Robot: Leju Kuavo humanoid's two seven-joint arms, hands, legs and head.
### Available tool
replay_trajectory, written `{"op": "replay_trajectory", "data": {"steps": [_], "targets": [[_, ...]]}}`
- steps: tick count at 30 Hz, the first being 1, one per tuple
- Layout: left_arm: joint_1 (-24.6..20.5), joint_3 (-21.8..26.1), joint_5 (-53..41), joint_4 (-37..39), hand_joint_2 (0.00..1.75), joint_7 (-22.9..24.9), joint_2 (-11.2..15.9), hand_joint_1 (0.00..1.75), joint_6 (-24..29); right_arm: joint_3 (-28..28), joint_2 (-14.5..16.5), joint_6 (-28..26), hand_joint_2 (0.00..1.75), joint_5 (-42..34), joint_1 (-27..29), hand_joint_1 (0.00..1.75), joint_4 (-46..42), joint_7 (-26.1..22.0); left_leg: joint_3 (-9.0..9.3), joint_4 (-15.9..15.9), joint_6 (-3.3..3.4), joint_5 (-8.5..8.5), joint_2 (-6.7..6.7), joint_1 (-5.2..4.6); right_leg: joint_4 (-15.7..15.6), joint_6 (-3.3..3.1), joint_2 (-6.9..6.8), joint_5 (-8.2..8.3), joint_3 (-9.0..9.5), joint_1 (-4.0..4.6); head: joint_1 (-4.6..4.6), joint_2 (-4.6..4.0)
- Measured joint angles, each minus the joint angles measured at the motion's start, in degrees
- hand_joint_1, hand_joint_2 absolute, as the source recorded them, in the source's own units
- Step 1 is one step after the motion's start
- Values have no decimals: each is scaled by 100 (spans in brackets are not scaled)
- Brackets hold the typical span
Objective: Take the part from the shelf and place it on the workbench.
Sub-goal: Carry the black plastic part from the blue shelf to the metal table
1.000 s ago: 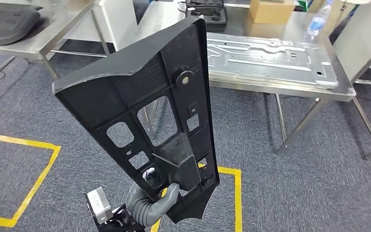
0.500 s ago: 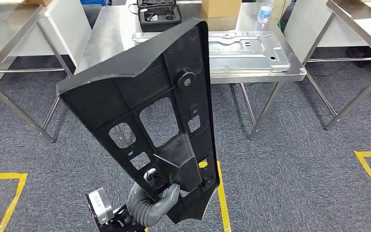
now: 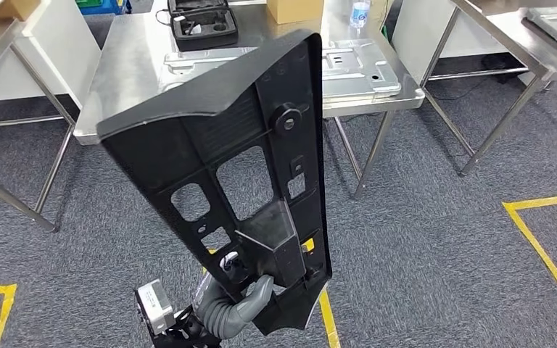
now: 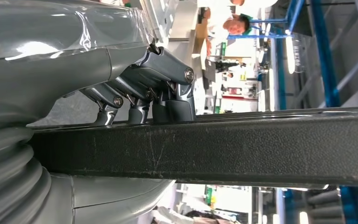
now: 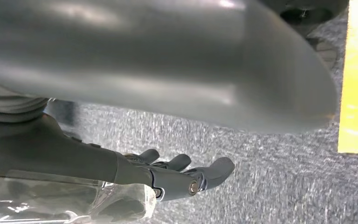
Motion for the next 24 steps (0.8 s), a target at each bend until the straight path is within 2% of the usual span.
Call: {"op": "replay_trajectory", "data": {"steps": [2,3,4,6,7,8,9,11,12,13,14,16,18,19,21,22,23,24], "targets": [[-1,2,-3,0,175,10,0,175,9,1,4,0,0,4,4,0,1,-2,-31,67,-66,-67,-29,27,-21,-72,13,15,5,-15,1,-1],[-2,3,-5,0,175,13,1,175,14,2,7,0,0,6,1,0,1,-3,-111,241,-96,-181,-63,39,-33,-111,19,26,8,-27,-1,0],[0,3,-8,0,175,15,2,175,20,2,10,0,0,9,-5,0,1,-4,-252,545,-121,-350,-104,49,-39,-141,27,33,8,-36,-3,0],[13,3,-11,0,175,22,9,175,37,2,19,0,0,16,-11,0,1,-7,-655,1400,-154,-717,-152,52,-37,-171,52,33,2,-31,-6,1],[21,3,-11,0,175,27,15,175,47,2,24,0,0,20,-9,0,2,-7,-809,1708,-164,-799,-160,53,-36,-173,69,32,2,-31,-6,1],[27,3,-12,0,175,32,21,175,56,3,28,0,0,25,-7,0,2,-7,-870,1806,-170,-771,-161,56,-35,-172,88,32,6,-31,-6,1],[30,4,-15,0,175,35,25,175,61,5,31,0,0,31,-7,0,1,-8,-810,1647,-169,-631,-162,61,-33,-171,111,31,13,-34,-6,1],[27,5,-29,0,175,39,28,175,65,9,40,1,0,47,-11,0,0,-9,-448,828,-157,-221,-183,73,-28,-155,155,25,30,-32,-6,1],[25,6,-36,0,175,39,28,175,65,12,45,1,0,62,-14,0,-1,-9,-282,444,-138,-71,-203,72,-20,-138,176,21,29,-21,-5,1],[24,8,-41,0,175,40,30,175,65,18,49,2,0,78,-16,0,-1,-8,-176,188,-117,13,-223,70,-16,-114,190,20,23,-10,-2,1],[24,11,-41,0,175,41,33,175,65,27,51,2,0,92,-15,0,-1,-7,-137,73,-86,35,-241,57,-17,-87,199,24,16,-2,1,1],[20,23,-39,0,175,43,42,175,65,49,56,2,0,113,-12,0,-1,-4,-134,49,-7,60,-245,41,-26,-25,201,29,8,-16,5,1],[11,50,-36,0,175,48,46,175,64,68,64,4,0,139,-12,0,-1,-3,-116,27,77,97,-250,50,153,31,170,-115,-63,-36,15,0],[7,66,-34,0,175,51,46,175,63,78,68,5,0,151,-13,0,-1,-3,-107,18,108,113,-253,62,421,50,155,-283,-176,-40,25,0],[6,92,-33,0,175,56,48,175,60,92,78,11,0,163,-13,0,-1,2,-113,21,131,121,-268,58,1205,72,140,-668,-518,-42,42,1],[9,98,-33,0,175,58,49,175,57,96,80,15,0,166,-11,0,-1,9,-115,22,132,122,-286,56,1538,79,140,-776,-669,-43,44,1],[11,101,-33,0,175,60,50,175,53,98,81,18,0,169,-9,0,-1,15,-115,23,132,122,-314,54,1671,82,140,-772,-731,-45,45,1],[11,102,-32,0,175,61,50,175,50,99,83,20,0,172,-8,0,-1,21,-111,24,131,121,-351,54,1578,79,141,-666,-682,-47,45,1]]}}
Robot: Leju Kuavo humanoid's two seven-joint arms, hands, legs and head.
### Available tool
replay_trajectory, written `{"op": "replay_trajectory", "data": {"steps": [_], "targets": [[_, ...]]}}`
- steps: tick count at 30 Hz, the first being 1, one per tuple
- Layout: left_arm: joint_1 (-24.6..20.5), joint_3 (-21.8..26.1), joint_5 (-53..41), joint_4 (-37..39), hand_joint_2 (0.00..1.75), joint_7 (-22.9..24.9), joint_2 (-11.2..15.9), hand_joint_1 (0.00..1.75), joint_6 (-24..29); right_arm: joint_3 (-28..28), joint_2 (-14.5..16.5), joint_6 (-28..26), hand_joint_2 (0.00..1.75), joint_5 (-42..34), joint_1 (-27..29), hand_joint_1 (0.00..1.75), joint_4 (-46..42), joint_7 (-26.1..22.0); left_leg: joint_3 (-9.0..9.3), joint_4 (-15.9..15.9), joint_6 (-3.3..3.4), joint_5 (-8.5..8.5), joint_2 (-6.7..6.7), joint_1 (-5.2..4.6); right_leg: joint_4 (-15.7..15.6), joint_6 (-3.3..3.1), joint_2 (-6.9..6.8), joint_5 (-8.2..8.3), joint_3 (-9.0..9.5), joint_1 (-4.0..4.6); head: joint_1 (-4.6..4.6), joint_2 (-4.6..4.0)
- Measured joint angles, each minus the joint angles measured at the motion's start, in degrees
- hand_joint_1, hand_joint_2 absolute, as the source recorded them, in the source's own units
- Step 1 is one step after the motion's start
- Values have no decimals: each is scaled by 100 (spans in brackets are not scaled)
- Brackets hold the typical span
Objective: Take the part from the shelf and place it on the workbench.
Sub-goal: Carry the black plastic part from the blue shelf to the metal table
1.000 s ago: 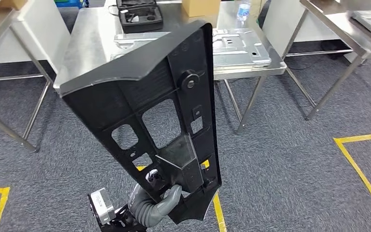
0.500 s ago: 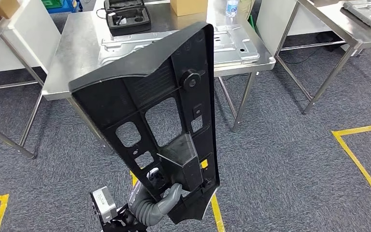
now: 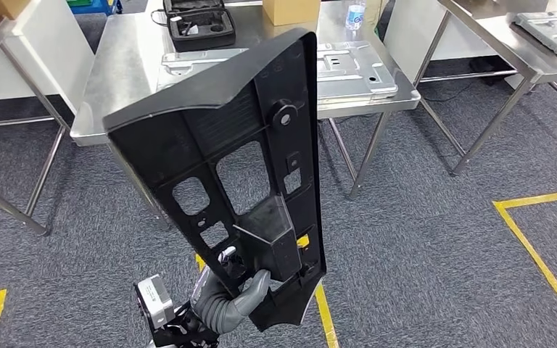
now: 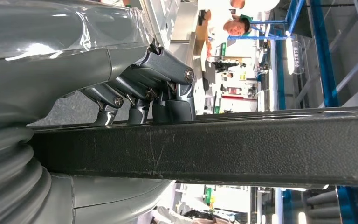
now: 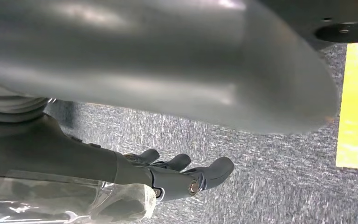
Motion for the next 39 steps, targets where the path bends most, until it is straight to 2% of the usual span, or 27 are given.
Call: {"op": "replay_trajectory", "data": {"steps": [1,3,4,5,7,9,10,12,13,14,15,16,18,19,20,23,25,26,28,29,30,31,33,34,35,36,39], "targets": [[-1,1,-1,0,175,1,0,175,-3,0,1,0,0,2,0,0,0,4,7,1,-2,-1,-48,1,-316,-8,12,190,158,-3,1,0],[-6,4,2,0,175,1,-1,175,-5,0,1,0,0,9,0,0,1,10,8,7,-26,-5,-146,-7,-1158,-37,137,519,573,-10,2,-1],[-8,6,5,0,175,3,-1,175,-7,1,0,0,0,18,-1,0,1,16,-4,11,-51,-2,-192,-12,-1437,-52,190,596,707,-5,3,-1],[-9,8,8,0,175,6,-2,175,-8,1,-1,0,0,26,-3,0,1,27,-22,12,-84,2,-234,-13,-1564,-65,225,606,765,6,4,-1],[-6,10,13,0,175,13,-1,175,-9,1,0,0,0,37,-5,0,0,50,-51,2,-159,16,-310,-2,-1579,-109,155,608,764,23,5,1],[-7,17,13,0,175,16,0,175,-9,1,3,-1,0,36,-13,0,0,59,-125,141,-224,-86,-241,4,-1606,-185,52,630,769,9,-6,0],[-10,21,13,0,175,16,0,175,-9,1,4,-1,0,38,-17,0,0,57,-233,371,-252,-225,-161,3,-1621,-223,-3,638,773,-3,-17,0],[-11,25,14,0,175,16,1,175,-4,2,4,-4,0,39,-14,0,0,50,-592,1136,-299,-601,-8,6,-1621,-267,-93,632,771,7,-35,1],[-4,26,14,0,175,17,3,175,-1,3,5,-10,0,38,-9,0,0,45,-766,1503,-317,-739,18,9,-1620,-271,-133,630,768,13,-36,1],[4,26,14,0,175,17,5,175,4,3,4,-20,0,36,-5,0,0,34,-863,1711,-328,-786,29,12,-1619,-273,-166,628,766,16,-36,1],[9,26,14,0,175,19,7,175,9,4,4,-34,0,34,-5,0,0,18,-833,1671,-332,-715,38,15,-1618,-271,-192,627,767,17,-36,1],[12,27,14,0,175,21,9,175,11,4,4,-48,0,32,-7,0,0,-1,-681,1387,-329,-551,52,16,-1617,-269,-205,627,772,17,-36,1],[7,28,7,0,175,31,9,175,19,3,6,-69,0,30,-14,0,0,-27,-222,509,-292,-187,113,7,-1612,-250,-211,624,784,28,-37,1],[3,30,-2,0,175,37,9,175,27,3,6,-79,0,27,-17,0,0,-32,-71,197,-260,-85,138,-6,-1607,-232,-211,623,782,39,-37,1],[0,33,-12,0,175,42,9,175,40,3,6,-88,0,25,-17,0,0,-33,1,33,-228,-47,153,-21,-1603,-207,-210,624,778,50,-37,1],[-7,43,-39,0,175,50,10,175,66,3,4,-103,0,23,-16,0,0,-33,-8,-13,-127,-22,134,-44,-1596,-116,-207,622,763,43,-35,1],[-23,45,-51,0,175,51,11,175,67,3,3,-103,0,24,-18,0,0,-36,-1,-35,-67,8,128,-24,-1387,-59,-189,464,676,30,-29,0],[-29,46,-58,0,175,51,11,175,67,4,3,-103,0,24,-17,0,0,-38,1,-40,-47,17,128,-13,-1101,-39,-178,292,551,27,-24,0],[-33,48,-74,1,175,55,12,175,66,17,2,-103,0,28,-8,0,0,-39,-6,-38,-29,18,122,-17,-314,-18,-169,-74,191,27,-15,-1],[-34,48,-84,2,175,60,13,175,66,30,1,-103,0,31,-2,0,0,-39,-7,-36,-27,18,116,-19,-19,-15,-167,-159,50,26,-14,0],[-35,48,-98,2,175,65,14,175,66,43,-1,-103,0,34,3,0,0,-39,-5,-35,-28,17,107,-20,62,-14,-165,-127,5,23,-14,0],[-38,48,-120,2,175,71,15,175,64,54,-4,-103,0,38,4,0,0,-39,1,-34,-31,15,94,-17,-98,-16,-165,14,78,17,-14,0],[-59,48,-175,2,175,86,15,175,53,69,-17,-97,0,49,2,0,0,-36,14,-28,-54,1,64,-14,-870,-18,-147,401,448,-2,-14,1],[-80,48,-202,2,175,98,16,175,43,77,-24,-87,0,62,-2,0,0,-34,10,-19,-76,-6,48,-22,-1222,-29,-128,527,612,-1,-13,1],[-105,48,-226,2,175,116,19,175,28,85,-30,-75,0,78,-5,0,0,-33,-1,-13,-103,-9,37,-32,-1446,-44,-111,587,709,2,-12,1],[-130,48,-248,2,175,137,21,175,14,92,-35,-63,0,92,-7,0,0,-32,-12,-12,-129,-7,29,-40,-1535,-66,-95,584,741,15,-12,1],[-202,57,-273,2,175,201,38,175,-46,110,-48,-37,0,126,-4,0,0,-35,-53,39,-219,-55,36,-11,-1557,-170,-105,605,727,34,-13,1]]}}
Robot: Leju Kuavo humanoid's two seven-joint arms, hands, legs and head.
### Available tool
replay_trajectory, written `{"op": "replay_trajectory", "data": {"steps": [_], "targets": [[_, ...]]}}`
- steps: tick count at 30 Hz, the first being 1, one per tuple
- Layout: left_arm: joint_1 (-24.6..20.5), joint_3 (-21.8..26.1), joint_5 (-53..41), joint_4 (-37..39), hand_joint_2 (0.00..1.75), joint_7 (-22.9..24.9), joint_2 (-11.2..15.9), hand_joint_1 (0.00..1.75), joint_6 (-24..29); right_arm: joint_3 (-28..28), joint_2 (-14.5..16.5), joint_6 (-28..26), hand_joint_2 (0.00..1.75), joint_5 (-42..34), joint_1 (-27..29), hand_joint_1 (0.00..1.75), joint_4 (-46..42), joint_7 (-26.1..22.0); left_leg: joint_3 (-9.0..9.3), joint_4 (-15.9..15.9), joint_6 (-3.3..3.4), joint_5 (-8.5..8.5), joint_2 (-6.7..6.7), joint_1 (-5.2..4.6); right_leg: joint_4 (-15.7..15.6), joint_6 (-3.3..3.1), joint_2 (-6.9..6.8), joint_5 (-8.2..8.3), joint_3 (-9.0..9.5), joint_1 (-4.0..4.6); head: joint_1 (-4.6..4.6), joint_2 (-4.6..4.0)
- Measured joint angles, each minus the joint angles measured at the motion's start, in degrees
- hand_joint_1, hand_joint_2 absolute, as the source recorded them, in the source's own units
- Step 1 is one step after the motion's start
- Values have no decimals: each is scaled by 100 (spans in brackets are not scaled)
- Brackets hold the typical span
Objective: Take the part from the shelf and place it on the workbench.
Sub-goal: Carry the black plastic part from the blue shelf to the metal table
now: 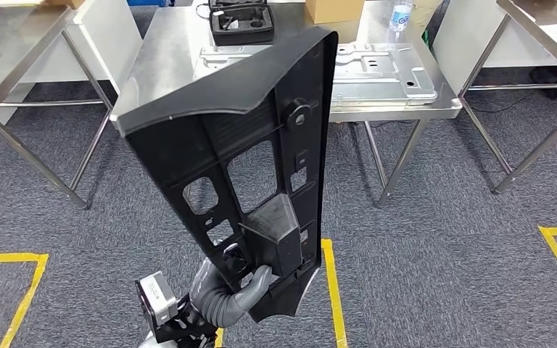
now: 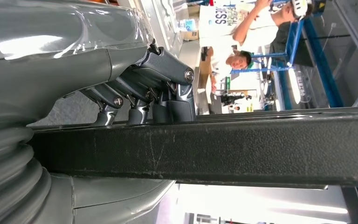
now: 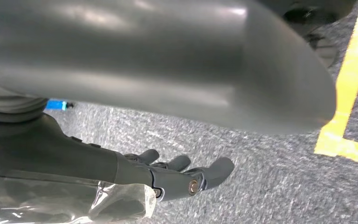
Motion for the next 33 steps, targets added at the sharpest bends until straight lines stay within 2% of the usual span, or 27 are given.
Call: {"op": "replay_trajectory", "data": {"steps": [1,2,4,5,6,7,8,10,11,12,14,16,17,19,20,21,22,23,24,25,26,27,30,31,32,33], "targets": [[-38,11,10,0,175,24,10,175,-31,9,-5,8,0,14,-4,0,0,-7,-67,148,-28,-99,10,12,-8,-39,-6,10,0,-4,-4,0],[-85,30,28,0,175,53,23,175,-72,18,-9,15,0,29,-9,0,0,-21,-205,449,-52,-266,20,18,-14,-70,-13,16,-1,-9,-9,0],[-168,69,91,1,175,112,54,175,-162,30,-13,30,0,55,-13,0,0,-63,-595,1306,-81,-644,32,19,-12,-103,-21,15,-5,5,-18,0],[-196,83,123,1,175,139,72,175,-206,32,-13,35,0,67,-11,0,0,-82,-763,1661,-86,-757,33,19,-11,-108,-24,15,-6,12,-19,0],[-217,94,151,1,175,160,89,175,-236,34,-15,39,0,77,-10,0,0,-94,-834,1802,-81,-761,34,19,-11,-110,-24,14,-5,19,-19,0],[-243,103,166,1,175,177,104,175,-263,36,-18,41,0,84,-8,0,0,-99,-786,1689,-67,-654,35,17,-10,-110,-24,13,0,25,-20,0],[-279,113,172,1,175,189,118,175,-287,37,-21,45,0,89,-9,0,0,-100,-619,1333,-43,-461,40,12,-10,-109,-23,13,7,29,-20,0],[-379,133,174,1,175,206,135,175,-328,38,-26,59,0,89,-13,0,0,-98,-194,429,22,-98,71,-18,-5,-100,-25,9,14,48,-21,0],[-426,140,174,1,175,214,141,175,-342,39,-27,68,0,87,-15,0,0,-97,-61,134,49,-4,85,-37,-1,-86,-28,9,8,57,-20,0],[-459,145,174,1,175,225,148,175,-351,43,-28,77,0,86,-16,0,0,-95,-10,2,65,20,93,-58,1,-68,-35,10,0,62,-20,0],[-489,165,177,1,175,247,166,175,-359,56,-31,92,0,81,-17,0,0,-93,-6,-29,101,39,84,-67,-4,-14,-47,15,-11,60,-19,0],[-520,195,183,1,175,259,180,175,-360,68,-38,97,0,74,-20,0,0,-96,19,-67,164,76,76,-40,131,43,-41,-94,-64,49,-16,0],[-540,211,187,1,175,260,184,175,-361,72,-41,99,0,71,-21,0,0,-97,34,-87,193,92,74,-20,368,68,-34,-240,-166,45,-12,0],[-560,227,204,1,175,267,191,175,-362,80,-44,111,0,65,-17,0,0,-95,32,-91,219,91,72,-13,1146,108,-25,-618,-520,24,-2,0],[-558,230,215,1,175,272,198,175,-362,88,-44,118,0,63,-13,0,0,-89,32,-90,222,87,70,-14,1505,127,-24,-740,-698,16,-1,0],[-554,230,224,1,175,278,207,175,-362,98,-44,122,0,61,-9,0,0,-81,33,-89,222,82,65,-14,1691,142,-25,-758,-802,8,0,0],[-552,231,231,1,175,282,214,175,-362,108,-44,124,0,61,-6,0,0,-73,40,-89,217,74,58,-12,1628,150,-25,-655,-786,-1,1,0],[-552,233,231,1,175,285,221,175,-362,116,-46,125,0,63,-5,0,0,-68,52,-88,207,63,49,-10,1347,153,-26,-469,-663,-12,1,0],[-554,237,232,1,175,288,227,175,-362,122,-48,125,0,66,-5,0,0,-65,69,-86,188,47,39,-7,903,154,-25,-247,-454,-25,1,0],[-557,241,233,1,175,290,232,175,-362,125,-49,125,0,73,-8,0,0,-64,81,-81,161,27,32,-18,481,148,-20,-93,-247,-26,2,-1],[-562,245,234,1,175,292,238,175,-362,127,-50,125,0,79,-12,0,0,-63,87,-77,133,9,27,-28,182,131,-13,-7,-102,-20,1,-1],[-567,249,236,1,175,295,243,175,-362,129,-49,125,0,84,-15,0,0,-63,91,-77,105,-7,25,-39,14,107,-6,14,-21,-11,-1,-1],[-576,259,241,1,175,309,253,175,-362,130,-49,125,0,88,-12,0,0,-58,92,-67,19,-51,29,-21,-22,-1,2,-22,2,14,-4,-1],[-580,265,244,1,175,314,257,175,-362,130,-50,123,0,88,-13,0,0,-56,53,29,-11,-109,36,-8,-32,-41,0,-29,21,10,-10,-1],[-588,271,247,1,175,316,262,175,-362,131,-51,123,0,89,-16,0,0,-56,-54,254,-39,-220,43,1,-41,-78,-3,-36,44,-1,-22,-1],[-593,276,250,1,175,320,268,175,-362,131,-50,123,0,89,-19,0,0,-56,-234,609,-63,-373,49,9,-45,-109,-4,-52,67,-9,-34,-1]]}}
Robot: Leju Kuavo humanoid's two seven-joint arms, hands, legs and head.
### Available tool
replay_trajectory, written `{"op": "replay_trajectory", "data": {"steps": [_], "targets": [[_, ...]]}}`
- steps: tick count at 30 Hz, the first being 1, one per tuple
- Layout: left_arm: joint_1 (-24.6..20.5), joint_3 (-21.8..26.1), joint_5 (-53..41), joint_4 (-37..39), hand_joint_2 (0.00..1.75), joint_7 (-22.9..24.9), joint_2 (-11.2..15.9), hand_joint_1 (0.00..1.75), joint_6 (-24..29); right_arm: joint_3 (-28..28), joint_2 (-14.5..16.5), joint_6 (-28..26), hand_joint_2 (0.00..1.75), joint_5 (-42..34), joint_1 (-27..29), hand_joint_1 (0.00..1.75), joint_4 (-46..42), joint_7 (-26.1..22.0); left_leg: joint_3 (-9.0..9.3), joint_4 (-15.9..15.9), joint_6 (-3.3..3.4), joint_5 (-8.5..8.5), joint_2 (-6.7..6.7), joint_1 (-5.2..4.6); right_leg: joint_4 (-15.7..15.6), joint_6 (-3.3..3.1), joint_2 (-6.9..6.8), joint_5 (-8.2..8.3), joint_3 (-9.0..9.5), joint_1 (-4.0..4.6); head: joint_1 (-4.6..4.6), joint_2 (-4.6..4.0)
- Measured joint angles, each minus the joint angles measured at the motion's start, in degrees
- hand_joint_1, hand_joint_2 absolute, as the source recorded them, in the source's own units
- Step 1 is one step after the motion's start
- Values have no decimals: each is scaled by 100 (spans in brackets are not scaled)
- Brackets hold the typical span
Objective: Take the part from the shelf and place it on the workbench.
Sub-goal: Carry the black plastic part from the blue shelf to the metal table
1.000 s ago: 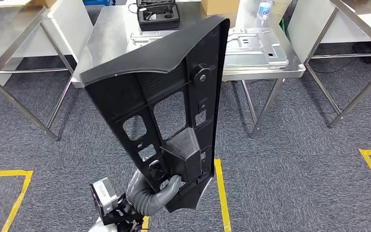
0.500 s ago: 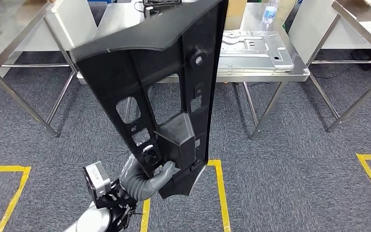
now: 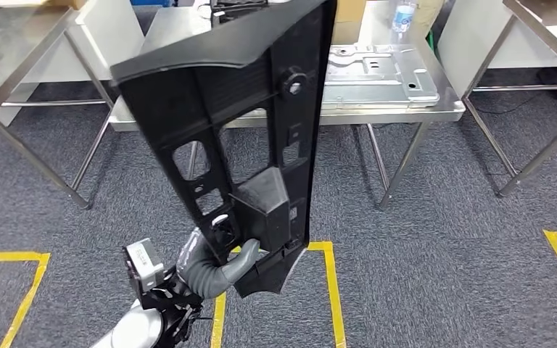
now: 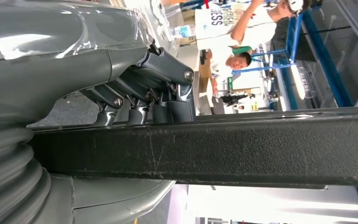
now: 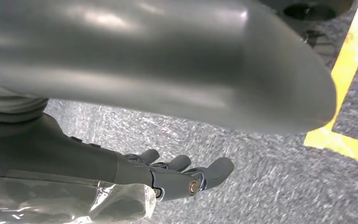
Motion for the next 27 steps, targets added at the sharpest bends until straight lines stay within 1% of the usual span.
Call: {"op": "replay_trajectory", "data": {"steps": [1,2,3,4,5,6,7,8,9,11,12,13,14,15,17,18,19,20,21,22,23,24,25,26,27], "targets": [[-3,3,5,0,175,3,9,175,0,1,1,0,0,1,-1,0,0,0,-233,439,-19,-170,3,0,1,-22,0,-22,20,0,-13,0],[2,3,16,0,175,6,20,175,0,1,2,1,0,1,0,0,0,0,-484,867,-33,-296,3,2,1,-32,0,-46,43,2,-19,0],[11,3,31,0,175,9,32,175,1,1,4,1,0,1,5,0,0,0,-668,1139,-39,-324,4,2,2,-35,2,-73,72,3,-21,0],[18,4,46,0,175,10,42,175,1,1,4,1,0,-1,10,0,0,0,-745,1182,-36,-233,4,2,2,-30,5,-106,113,4,-22,0],[23,6,56,0,175,11,50,175,2,1,4,0,0,-2,14,0,0,0,-697,968,-23,-23,6,2,2,-20,9,-145,169,4,-24,-1],[23,10,61,0,175,11,55,175,4,1,5,0,0,-2,16,0,0,0,-542,554,2,253,9,-1,1,-5,13,-189,231,4,-25,-1],[21,18,62,0,175,10,58,175,5,2,7,0,0,-3,15,0,0,1,-356,124,38,474,16,-14,-1,17,15,-232,285,8,-26,-1],[17,28,63,0,175,10,60,175,7,3,9,0,0,-3,10,0,0,4,-208,-239,75,618,21,-34,-1,44,16,-272,320,18,-30,-1],[14,39,65,0,175,10,62,175,8,4,11,1,0,-4,5,0,0,13,-124,-449,109,672,23,-56,-6,72,15,-300,334,22,-32,-1],[17,64,72,0,175,10,67,175,12,5,15,8,0,-4,-2,0,0,41,-92,-561,172,627,12,-87,0,132,11,-306,345,28,-39,1],[23,76,70,0,175,10,69,175,16,5,16,11,0,-3,-3,0,0,54,-61,-578,200,613,4,-78,15,156,9,-316,357,21,-39,2],[23,87,69,0,175,10,71,175,19,5,16,13,0,-3,-6,0,0,60,-12,-603,232,597,-1,-64,88,180,9,-344,348,22,-38,2],[17,95,64,0,175,10,72,175,22,6,15,13,0,-3,-13,0,0,62,44,-623,261,582,-2,-49,257,199,11,-424,277,21,-34,1],[11,98,61,0,175,9,72,175,21,7,15,13,0,-2,-19,0,0,62,97,-639,287,564,-1,-38,545,217,13,-548,125,19,-29,1],[17,99,64,0,175,10,75,175,21,9,14,13,0,-2,-17,0,0,61,159,-642,322,510,0,-48,1337,246,14,-831,-366,17,-20,1],[33,99,70,0,175,10,78,175,21,10,13,14,0,-2,-8,0,0,61,191,-642,327,479,-5,-54,1621,252,14,-888,-587,15,-20,1],[50,99,75,0,175,11,80,175,22,11,13,13,0,-2,2,0,0,61,231,-642,326,446,-13,-59,1709,254,14,-828,-719,15,-19,1],[62,99,80,0,175,11,81,175,22,11,12,13,0,-1,8,0,0,61,281,-641,320,410,-23,-61,1547,248,14,-634,-728,15,-19,1],[67,99,82,0,175,11,82,175,22,12,10,13,0,1,12,0,0,61,339,-642,309,370,-32,-61,1187,235,14,-346,-635,16,-18,1],[69,101,82,0,175,11,83,175,22,13,8,13,0,3,12,0,0,63,396,-644,291,329,-39,-60,765,217,17,-77,-495,20,-19,1],[66,102,83,0,175,11,84,175,22,15,6,13,0,4,11,0,0,65,437,-645,271,295,-45,-63,411,196,18,72,-376,34,-19,1],[64,103,84,0,175,11,84,175,22,19,4,13,0,5,8,0,0,67,454,-648,243,267,-48,-67,192,167,20,149,-297,52,-19,1],[66,105,84,0,175,11,85,175,21,24,4,13,0,6,7,0,0,70,462,-635,210,249,-49,-72,107,133,21,143,-270,67,-20,1],[69,107,85,0,175,10,87,175,21,28,4,12,0,7,8,0,0,71,468,-625,180,241,-51,-78,94,96,19,122,-264,79,-21,1],[72,108,85,0,175,10,87,175,21,33,5,12,0,8,10,0,0,72,473,-609,151,225,-49,-79,84,59,18,154,-237,71,-22,1]]}}
